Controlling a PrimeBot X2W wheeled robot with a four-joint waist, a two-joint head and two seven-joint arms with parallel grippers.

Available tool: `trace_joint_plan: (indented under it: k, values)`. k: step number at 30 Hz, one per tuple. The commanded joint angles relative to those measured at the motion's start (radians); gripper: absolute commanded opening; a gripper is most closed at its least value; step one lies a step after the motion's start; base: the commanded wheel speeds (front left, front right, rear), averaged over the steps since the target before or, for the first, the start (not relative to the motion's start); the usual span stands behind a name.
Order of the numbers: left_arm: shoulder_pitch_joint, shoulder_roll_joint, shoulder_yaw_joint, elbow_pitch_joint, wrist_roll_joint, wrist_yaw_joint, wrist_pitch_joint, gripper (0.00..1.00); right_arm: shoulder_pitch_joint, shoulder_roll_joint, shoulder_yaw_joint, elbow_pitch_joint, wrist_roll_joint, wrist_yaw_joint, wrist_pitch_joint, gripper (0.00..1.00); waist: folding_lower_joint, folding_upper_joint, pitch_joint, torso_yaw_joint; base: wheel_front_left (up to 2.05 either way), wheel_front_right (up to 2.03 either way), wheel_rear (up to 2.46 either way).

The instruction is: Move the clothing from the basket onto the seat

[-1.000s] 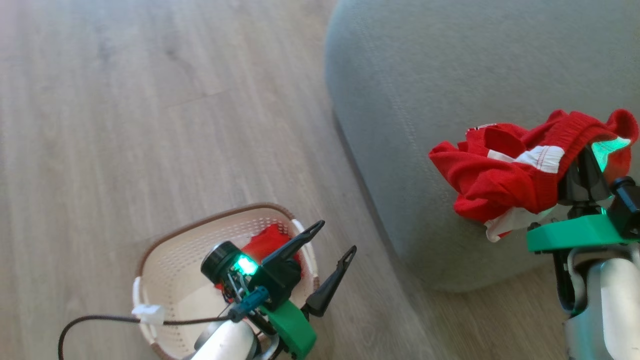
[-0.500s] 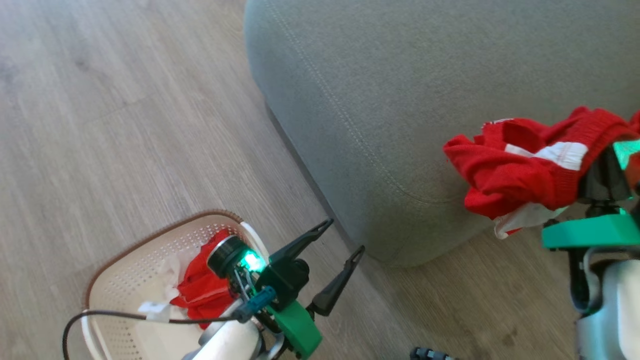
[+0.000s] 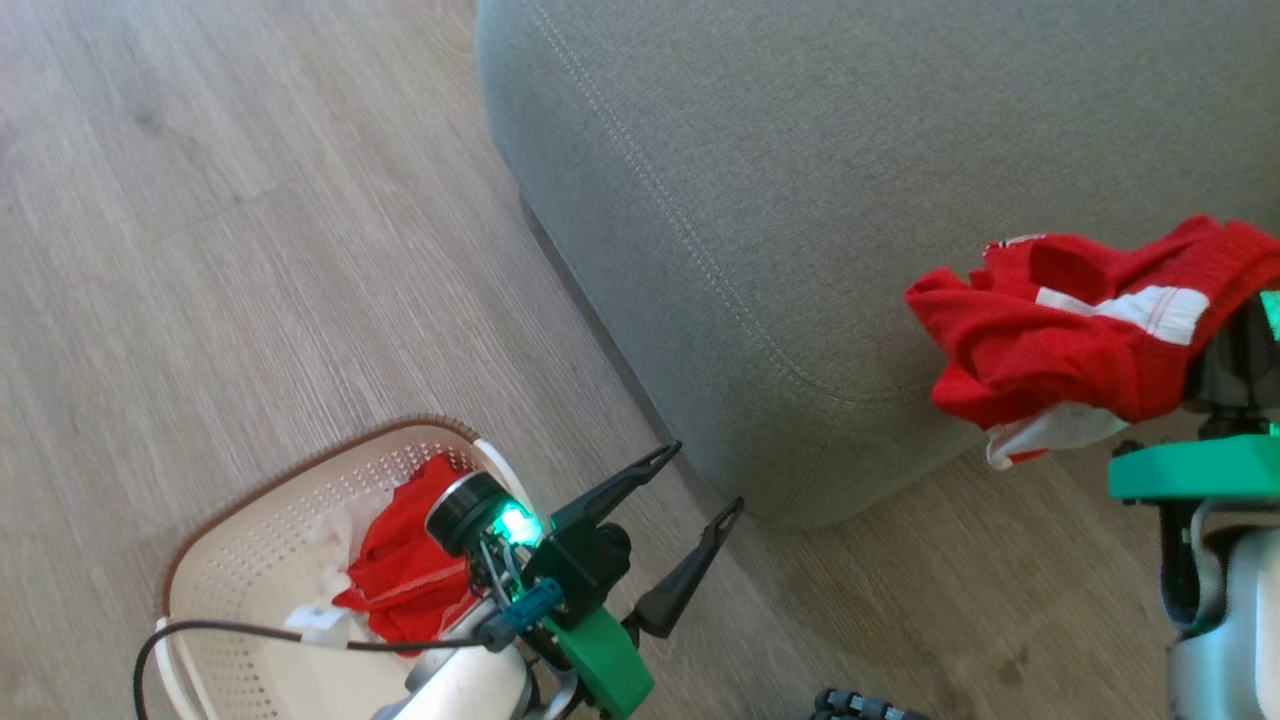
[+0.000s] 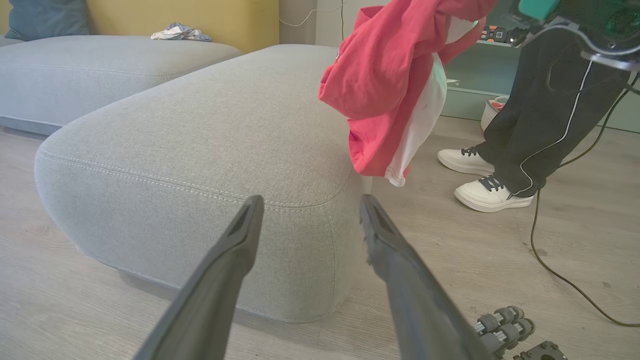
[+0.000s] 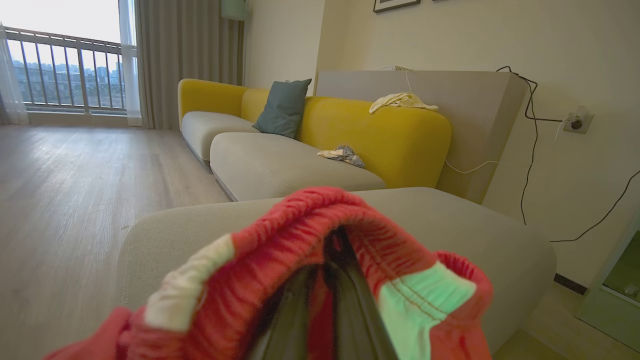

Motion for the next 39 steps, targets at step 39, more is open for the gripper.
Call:
trace_joint_plan:
  k: [39]
  values:
    - [-0.281, 0.204, -0.044, -0.141, -0.008, -0.001, -0.005, 1.00, -0.885, -0.356, -0.179, 0.568, 0.042, 0.000, -0.006, 0.00, 0.0000, 0.0000, 0.522, 0.218, 0.00, 0.00, 0.00]
